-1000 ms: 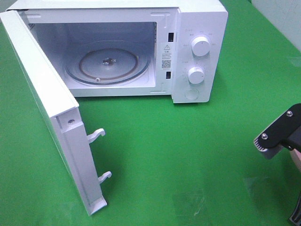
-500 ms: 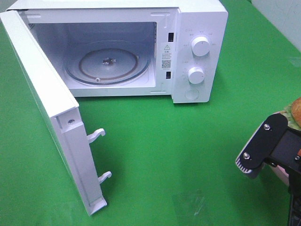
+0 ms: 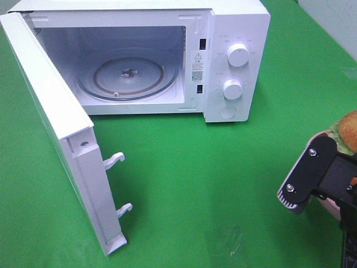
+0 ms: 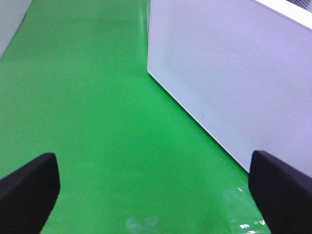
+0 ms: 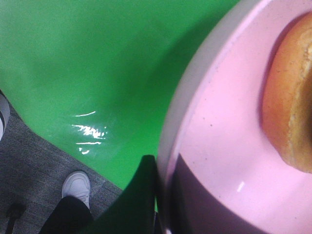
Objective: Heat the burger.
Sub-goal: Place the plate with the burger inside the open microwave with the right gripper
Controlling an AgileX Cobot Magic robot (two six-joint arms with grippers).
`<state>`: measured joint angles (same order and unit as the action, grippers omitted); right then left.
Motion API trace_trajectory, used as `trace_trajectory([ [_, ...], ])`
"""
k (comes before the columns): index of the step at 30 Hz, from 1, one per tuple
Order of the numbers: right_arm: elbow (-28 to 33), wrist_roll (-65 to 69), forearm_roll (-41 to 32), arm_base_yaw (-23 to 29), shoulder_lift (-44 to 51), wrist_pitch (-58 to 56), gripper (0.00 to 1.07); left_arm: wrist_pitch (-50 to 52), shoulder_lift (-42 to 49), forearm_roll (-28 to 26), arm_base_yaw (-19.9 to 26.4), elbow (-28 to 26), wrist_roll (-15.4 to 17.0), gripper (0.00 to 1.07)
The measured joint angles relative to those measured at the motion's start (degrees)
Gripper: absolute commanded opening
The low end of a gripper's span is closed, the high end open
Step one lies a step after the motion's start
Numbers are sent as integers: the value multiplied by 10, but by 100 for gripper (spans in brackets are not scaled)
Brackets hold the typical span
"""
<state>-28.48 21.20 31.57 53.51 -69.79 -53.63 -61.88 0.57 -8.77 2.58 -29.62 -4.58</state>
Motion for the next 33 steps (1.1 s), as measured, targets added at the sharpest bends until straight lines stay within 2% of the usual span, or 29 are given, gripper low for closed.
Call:
trace_trajectory([
  [33,0,-60,41,0,0,48,0,0,0,0,0,0,0,100],
])
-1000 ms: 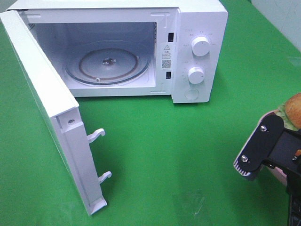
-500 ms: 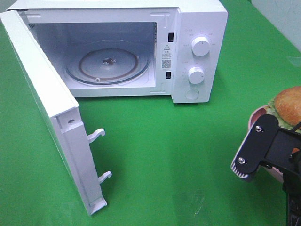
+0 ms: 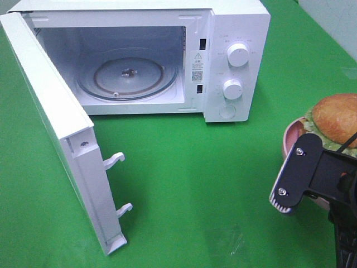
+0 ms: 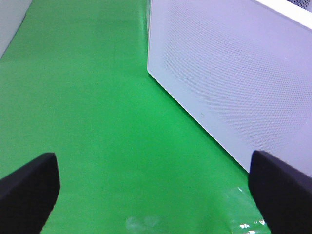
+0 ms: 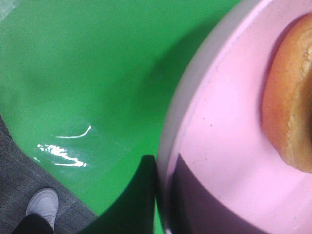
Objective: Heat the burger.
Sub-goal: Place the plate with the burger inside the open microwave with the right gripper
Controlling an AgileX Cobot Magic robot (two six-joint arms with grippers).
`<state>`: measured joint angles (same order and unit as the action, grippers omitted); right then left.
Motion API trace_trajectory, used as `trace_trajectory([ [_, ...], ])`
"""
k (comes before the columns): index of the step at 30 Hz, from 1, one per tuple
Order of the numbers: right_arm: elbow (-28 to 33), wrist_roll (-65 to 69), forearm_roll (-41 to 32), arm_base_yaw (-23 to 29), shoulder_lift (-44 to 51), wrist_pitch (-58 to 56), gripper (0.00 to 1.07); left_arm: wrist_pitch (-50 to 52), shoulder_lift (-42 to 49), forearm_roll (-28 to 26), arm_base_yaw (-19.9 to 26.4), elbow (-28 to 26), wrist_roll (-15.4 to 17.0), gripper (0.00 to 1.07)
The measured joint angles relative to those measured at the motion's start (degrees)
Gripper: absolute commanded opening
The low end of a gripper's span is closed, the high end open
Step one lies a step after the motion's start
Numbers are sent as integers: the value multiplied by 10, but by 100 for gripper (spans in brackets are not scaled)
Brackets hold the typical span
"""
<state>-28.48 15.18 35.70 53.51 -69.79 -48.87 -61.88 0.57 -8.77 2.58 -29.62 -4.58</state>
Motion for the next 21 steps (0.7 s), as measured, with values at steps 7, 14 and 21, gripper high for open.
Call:
trace_trajectory([
  [7,0,-20,10,0,0,26,0,0,0,0,0,0,0,100],
  [14,0,-57,11,0,-1,52,0,0,0,0,0,0,0,100],
  [21,0,-89,14,0,-1,61,0,0,0,0,0,0,0,100],
])
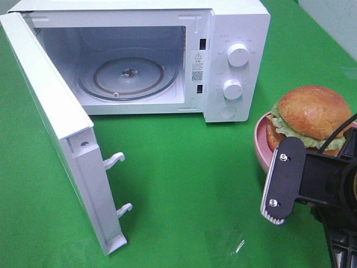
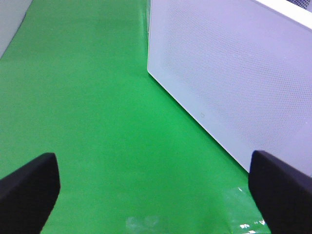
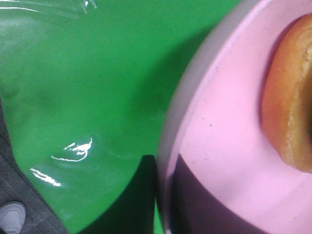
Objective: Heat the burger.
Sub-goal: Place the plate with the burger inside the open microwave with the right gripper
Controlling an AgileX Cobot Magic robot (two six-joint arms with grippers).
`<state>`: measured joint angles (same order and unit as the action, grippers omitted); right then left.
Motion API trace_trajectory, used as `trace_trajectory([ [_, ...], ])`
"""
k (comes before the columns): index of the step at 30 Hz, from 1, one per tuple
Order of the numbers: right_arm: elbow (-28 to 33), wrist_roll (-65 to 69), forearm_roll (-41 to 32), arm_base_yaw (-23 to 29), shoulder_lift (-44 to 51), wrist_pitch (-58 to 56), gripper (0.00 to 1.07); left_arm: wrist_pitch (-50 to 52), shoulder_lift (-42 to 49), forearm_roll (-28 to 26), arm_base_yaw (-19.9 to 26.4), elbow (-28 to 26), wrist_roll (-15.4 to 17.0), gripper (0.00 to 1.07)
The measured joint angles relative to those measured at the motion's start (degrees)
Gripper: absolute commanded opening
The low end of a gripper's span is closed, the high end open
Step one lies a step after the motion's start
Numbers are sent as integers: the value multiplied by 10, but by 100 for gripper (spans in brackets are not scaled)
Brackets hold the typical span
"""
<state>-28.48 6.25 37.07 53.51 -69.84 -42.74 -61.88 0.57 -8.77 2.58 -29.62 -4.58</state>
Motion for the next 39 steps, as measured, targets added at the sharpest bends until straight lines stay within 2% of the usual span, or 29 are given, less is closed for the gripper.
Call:
trace_trajectory([
  [39,3,-207,31,0,0,120,0,0,0,0,0,0,0,100],
])
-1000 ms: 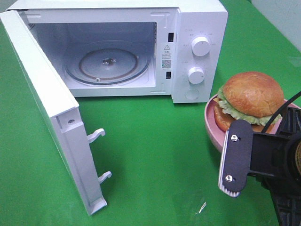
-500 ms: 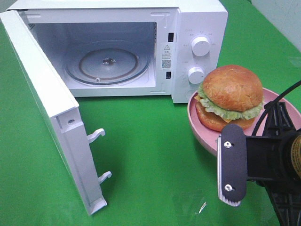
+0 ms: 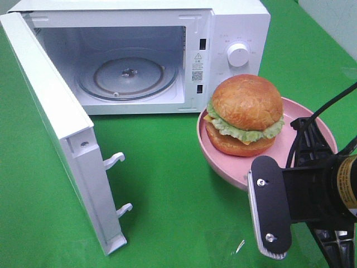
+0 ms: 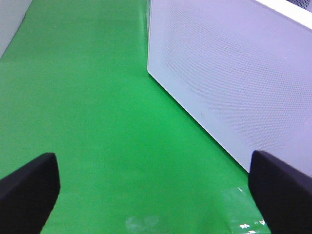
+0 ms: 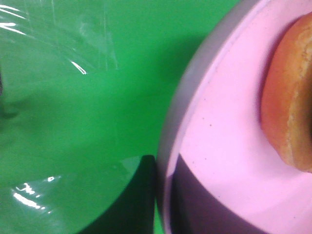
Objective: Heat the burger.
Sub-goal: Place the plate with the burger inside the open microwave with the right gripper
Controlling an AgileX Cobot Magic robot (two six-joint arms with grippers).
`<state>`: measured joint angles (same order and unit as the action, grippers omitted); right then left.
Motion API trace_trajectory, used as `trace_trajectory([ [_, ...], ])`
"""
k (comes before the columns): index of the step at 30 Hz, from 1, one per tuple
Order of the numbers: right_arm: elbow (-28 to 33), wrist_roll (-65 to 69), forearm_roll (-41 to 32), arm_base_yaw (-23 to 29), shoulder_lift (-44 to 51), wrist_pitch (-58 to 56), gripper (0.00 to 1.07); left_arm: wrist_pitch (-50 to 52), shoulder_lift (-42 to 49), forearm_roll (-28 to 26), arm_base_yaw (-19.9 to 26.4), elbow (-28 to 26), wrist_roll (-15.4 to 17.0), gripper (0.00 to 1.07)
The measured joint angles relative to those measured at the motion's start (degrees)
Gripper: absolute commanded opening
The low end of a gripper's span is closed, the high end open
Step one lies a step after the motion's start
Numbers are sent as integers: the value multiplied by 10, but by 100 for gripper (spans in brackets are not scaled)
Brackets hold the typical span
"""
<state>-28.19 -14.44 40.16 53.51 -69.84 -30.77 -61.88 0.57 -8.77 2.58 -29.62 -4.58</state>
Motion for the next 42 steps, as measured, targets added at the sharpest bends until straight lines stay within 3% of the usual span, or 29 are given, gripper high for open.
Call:
trace_trajectory([
  [42,0,-176,6,0,0,83,0,0,0,0,0,0,0,100],
])
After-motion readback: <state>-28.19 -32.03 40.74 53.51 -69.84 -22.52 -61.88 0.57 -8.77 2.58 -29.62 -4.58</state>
